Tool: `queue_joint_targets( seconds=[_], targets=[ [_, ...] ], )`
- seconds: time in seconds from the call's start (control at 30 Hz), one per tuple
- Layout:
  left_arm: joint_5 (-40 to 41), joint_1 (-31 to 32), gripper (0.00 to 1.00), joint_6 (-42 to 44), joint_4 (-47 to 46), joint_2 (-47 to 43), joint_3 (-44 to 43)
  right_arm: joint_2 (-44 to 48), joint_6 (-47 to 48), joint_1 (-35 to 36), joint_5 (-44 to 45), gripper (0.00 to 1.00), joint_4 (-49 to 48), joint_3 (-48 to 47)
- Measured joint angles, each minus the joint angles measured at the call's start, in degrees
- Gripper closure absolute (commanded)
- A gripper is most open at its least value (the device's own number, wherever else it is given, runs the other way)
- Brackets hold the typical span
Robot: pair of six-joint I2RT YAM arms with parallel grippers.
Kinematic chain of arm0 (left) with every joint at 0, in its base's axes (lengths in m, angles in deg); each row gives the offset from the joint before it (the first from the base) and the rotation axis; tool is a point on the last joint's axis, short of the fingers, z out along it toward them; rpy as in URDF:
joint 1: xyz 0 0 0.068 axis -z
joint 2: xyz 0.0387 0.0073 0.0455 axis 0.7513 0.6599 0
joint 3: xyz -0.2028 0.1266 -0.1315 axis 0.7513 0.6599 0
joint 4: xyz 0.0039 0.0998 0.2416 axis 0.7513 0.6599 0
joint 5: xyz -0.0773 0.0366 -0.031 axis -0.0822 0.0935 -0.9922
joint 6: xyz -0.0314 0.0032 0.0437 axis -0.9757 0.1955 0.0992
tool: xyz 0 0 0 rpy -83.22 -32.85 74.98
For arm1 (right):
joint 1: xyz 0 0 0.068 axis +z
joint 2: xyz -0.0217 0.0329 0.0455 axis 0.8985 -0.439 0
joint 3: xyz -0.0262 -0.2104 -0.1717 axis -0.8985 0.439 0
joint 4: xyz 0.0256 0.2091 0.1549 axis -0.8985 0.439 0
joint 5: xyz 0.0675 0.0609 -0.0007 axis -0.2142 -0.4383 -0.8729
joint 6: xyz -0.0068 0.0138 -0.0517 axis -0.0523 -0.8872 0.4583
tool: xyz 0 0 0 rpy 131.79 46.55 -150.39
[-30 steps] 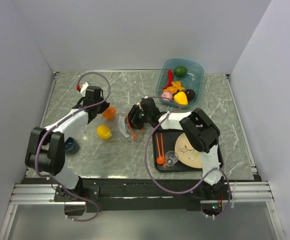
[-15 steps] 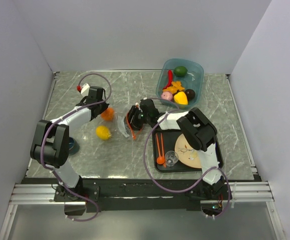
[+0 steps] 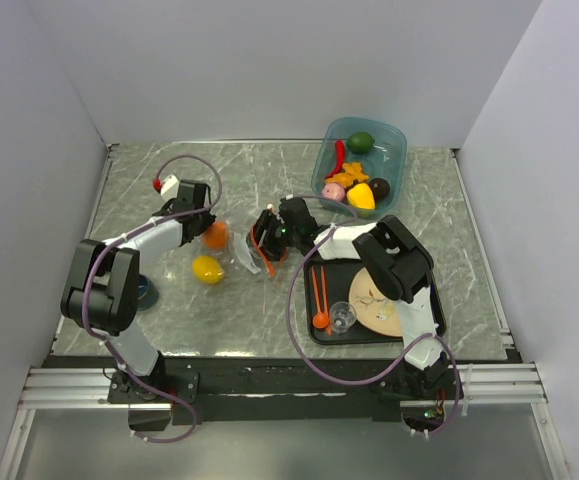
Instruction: Open the zip-top bag and remove the fake food
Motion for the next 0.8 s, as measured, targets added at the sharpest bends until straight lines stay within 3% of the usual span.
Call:
queue_joint_targets(
  seconds=[0.33,0.8],
  targets=[
    [-0.2,0.7,0.99,-1.5,-0.8,1.6,1.8,0.0,-0.2,0.1,-0.3,0.29,-0.8,-0.1],
    [-0.9,3.8,0.99,-2.7,-4.0,3.7,3.3,0.1,-3.0,1.1,-3.7,0.27,-5.4,0.2]
  ],
)
